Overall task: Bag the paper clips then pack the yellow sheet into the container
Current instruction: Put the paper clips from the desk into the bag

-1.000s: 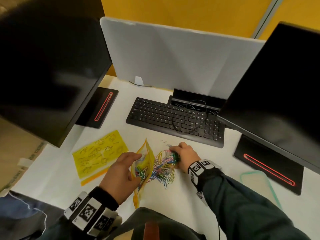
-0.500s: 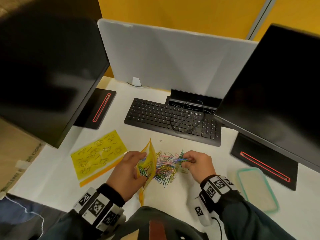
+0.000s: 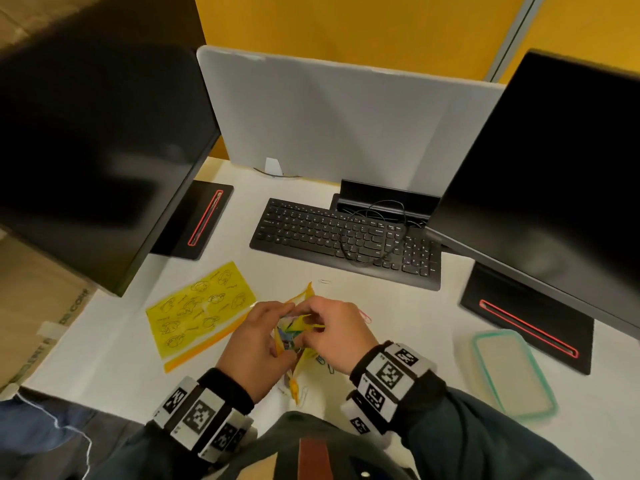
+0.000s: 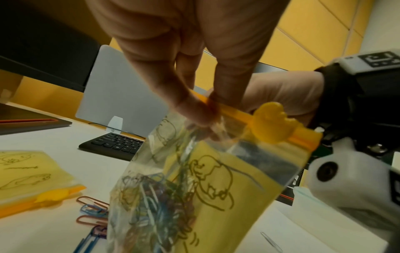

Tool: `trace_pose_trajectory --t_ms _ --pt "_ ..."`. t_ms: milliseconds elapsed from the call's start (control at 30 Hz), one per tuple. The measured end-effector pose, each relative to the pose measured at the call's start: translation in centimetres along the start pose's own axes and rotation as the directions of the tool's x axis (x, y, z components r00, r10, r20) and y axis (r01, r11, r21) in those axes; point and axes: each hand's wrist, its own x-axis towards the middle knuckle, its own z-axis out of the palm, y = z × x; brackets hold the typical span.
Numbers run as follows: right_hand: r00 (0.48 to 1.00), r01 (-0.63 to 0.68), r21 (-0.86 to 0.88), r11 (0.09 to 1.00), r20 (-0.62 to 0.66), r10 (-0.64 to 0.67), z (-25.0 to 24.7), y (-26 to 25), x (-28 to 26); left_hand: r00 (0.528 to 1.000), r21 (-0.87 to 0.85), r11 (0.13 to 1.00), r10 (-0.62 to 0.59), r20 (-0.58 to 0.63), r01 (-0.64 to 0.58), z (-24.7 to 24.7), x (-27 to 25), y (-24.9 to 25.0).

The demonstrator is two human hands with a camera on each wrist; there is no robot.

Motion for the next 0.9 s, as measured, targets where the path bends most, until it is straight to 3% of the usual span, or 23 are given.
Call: trace_pose_trajectory --t_ms 67,133,200,267,333,400,467,600,667,733,833,900 --pt "0.999 0.002 0.057 0.998 -0.047 0.001 -0.6 0.4 -0.4 1.0 -0.005 1.0 -0.002 -0.009 0.002 0.0 -0.1 0.0" --pt "0.983 0.022 0.138 0.99 -0.186 0.004 -1.9 1.5 -0.9 1.0 -0.019 1.0 -0.011 -0.009 0.011 0.0 -0.1 0.0" --pt "0.976 0.029 -0.025 0.999 -0.214 -0.034 -3.3 3.5 -2.2 1.0 -0.026 0.999 -0.023 -0.016 0.022 0.0 -0.1 -0.1" --pt "0.994 0.108 -0.384 0.917 0.06 -0.092 -3.3 6.4 -3.7 0.999 -0.026 0.999 -0.026 -0.031 0.025 -0.1 0.0 -0.3" --pt "0.898 0.38 -0.58 0.72 0.417 -0.139 -1.8 9.5 -5.0 0.999 -0.012 1.0 -0.029 -0.035 0.028 -0.2 0.2 -0.5" --pt "0.794 0.539 -0.624 0.566 0.601 -0.092 0.1 12.6 -5.8 0.999 -0.001 1.0 -0.03 -0.029 0.03 -0.2 0.3 -0.4" --pt "0.771 0.607 -0.69 0.394 0.632 -0.079 1.9 14.4 -5.5 1.0 0.0 1.0 -0.027 -0.017 0.027 -0.1 0.4 -0.3" --pt "0.736 0.641 -0.735 0.221 0.67 0.093 4.5 13.5 -2.9 0.998 0.034 0.997 -0.066 -0.003 0.066 -0.3 0.5 -0.4" --pt "0.756 0.638 -0.756 0.149 0.652 0.069 4.5 13.0 -2.8 0.997 0.051 0.995 -0.081 0.003 0.081 -0.6 0.5 -0.5" --pt "0.816 0.564 -0.808 0.171 0.577 0.035 3.4 12.6 -3.0 0.997 0.044 0.996 -0.078 0.014 0.077 -0.9 0.7 -0.5" --pt "0.899 0.379 -0.869 0.317 0.428 0.098 0.8 13.1 -3.2 0.998 0.014 0.998 -0.065 0.027 0.064 -0.8 1.0 -0.2" --pt "0.92 0.273 -0.867 0.417 0.362 0.151 -0.6 13.9 -4.1 0.998 -0.001 0.999 -0.054 0.026 0.054 -0.7 1.1 -0.1"
